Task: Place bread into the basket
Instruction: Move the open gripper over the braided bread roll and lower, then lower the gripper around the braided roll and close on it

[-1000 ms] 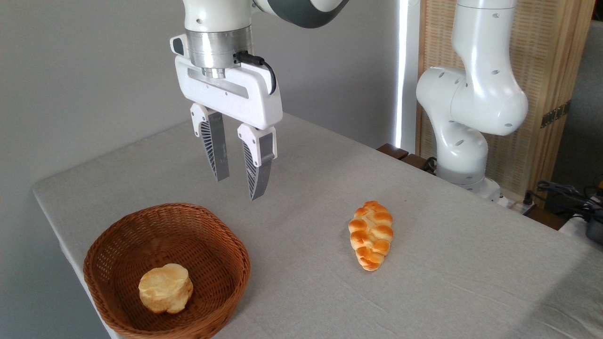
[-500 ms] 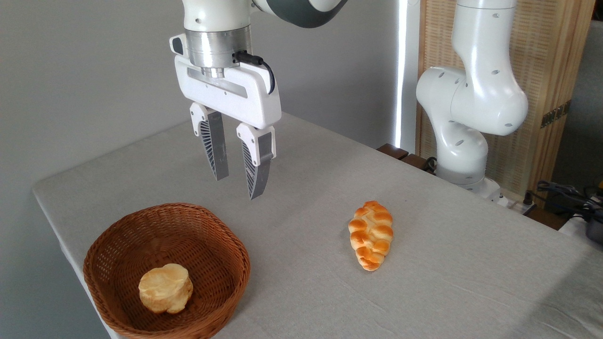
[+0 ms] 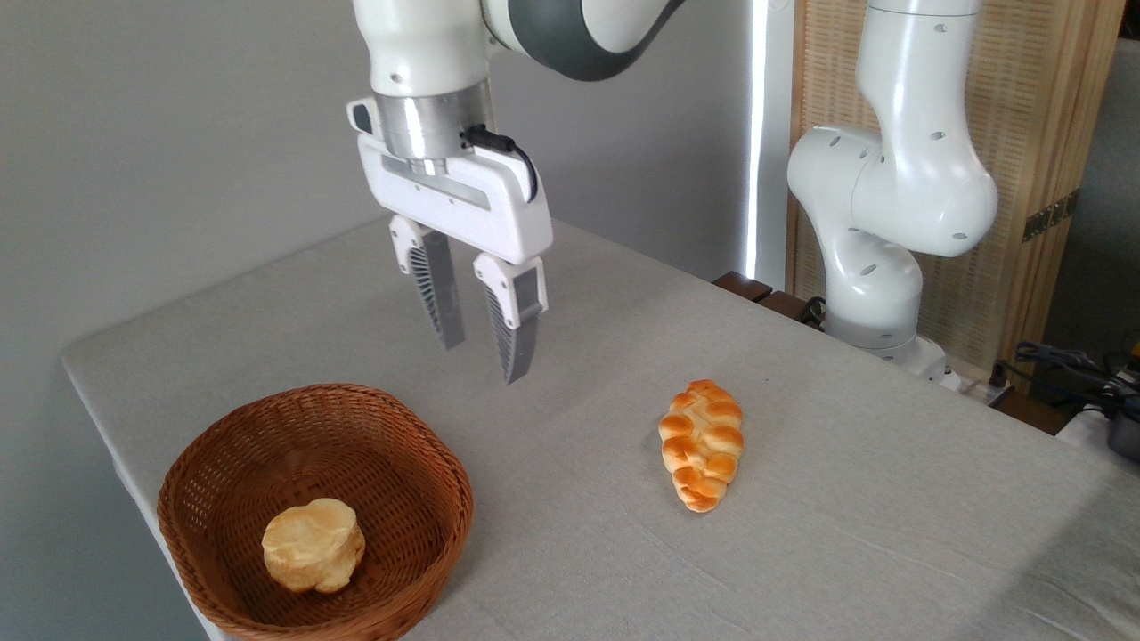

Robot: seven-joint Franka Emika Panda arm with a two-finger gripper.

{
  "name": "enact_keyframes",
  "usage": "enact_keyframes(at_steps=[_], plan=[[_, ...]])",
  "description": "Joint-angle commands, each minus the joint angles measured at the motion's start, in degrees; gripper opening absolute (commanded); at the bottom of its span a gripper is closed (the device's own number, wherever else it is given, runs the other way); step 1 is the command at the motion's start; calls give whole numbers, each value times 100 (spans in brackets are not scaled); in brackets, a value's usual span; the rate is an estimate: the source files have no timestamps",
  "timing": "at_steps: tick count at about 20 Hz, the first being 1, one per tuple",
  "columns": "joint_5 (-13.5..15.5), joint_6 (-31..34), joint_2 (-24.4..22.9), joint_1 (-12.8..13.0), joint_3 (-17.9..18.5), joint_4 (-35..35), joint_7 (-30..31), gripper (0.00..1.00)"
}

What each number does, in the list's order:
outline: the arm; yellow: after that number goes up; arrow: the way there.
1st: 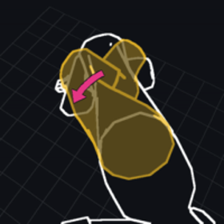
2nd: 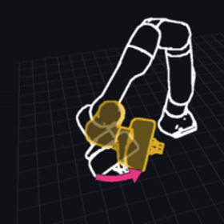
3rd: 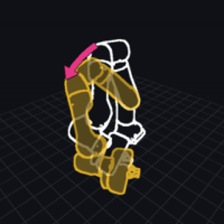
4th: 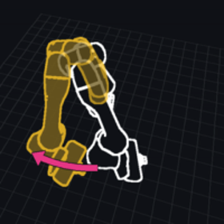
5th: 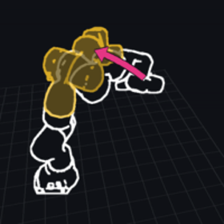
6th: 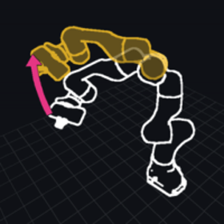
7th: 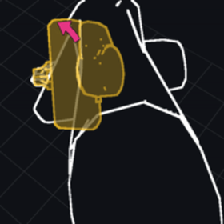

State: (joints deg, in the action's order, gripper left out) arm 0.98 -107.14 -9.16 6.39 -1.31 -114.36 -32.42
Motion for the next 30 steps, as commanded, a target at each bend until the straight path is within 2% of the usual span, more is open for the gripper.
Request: enact_keyframes(at_steps=[1,6,10,13,15,17,26,30], plan=[[87,-26,-560,29,8,-806,34,100],[69,35,-1052,20,113,-1580,156,100],[-10,53,-1377,-24,631,-1950,272,100],[-193,281,-1439,-24,1219,-1994,105,100],[-404,422,-1439,-41,1335,-2003,-71,100],[-440,405,-1430,-76,1528,-2082,-159,100],[-335,317,-921,-6,1617,-2205,-466,100],[-238,132,-833,204,1617,-2205,-485,100]])
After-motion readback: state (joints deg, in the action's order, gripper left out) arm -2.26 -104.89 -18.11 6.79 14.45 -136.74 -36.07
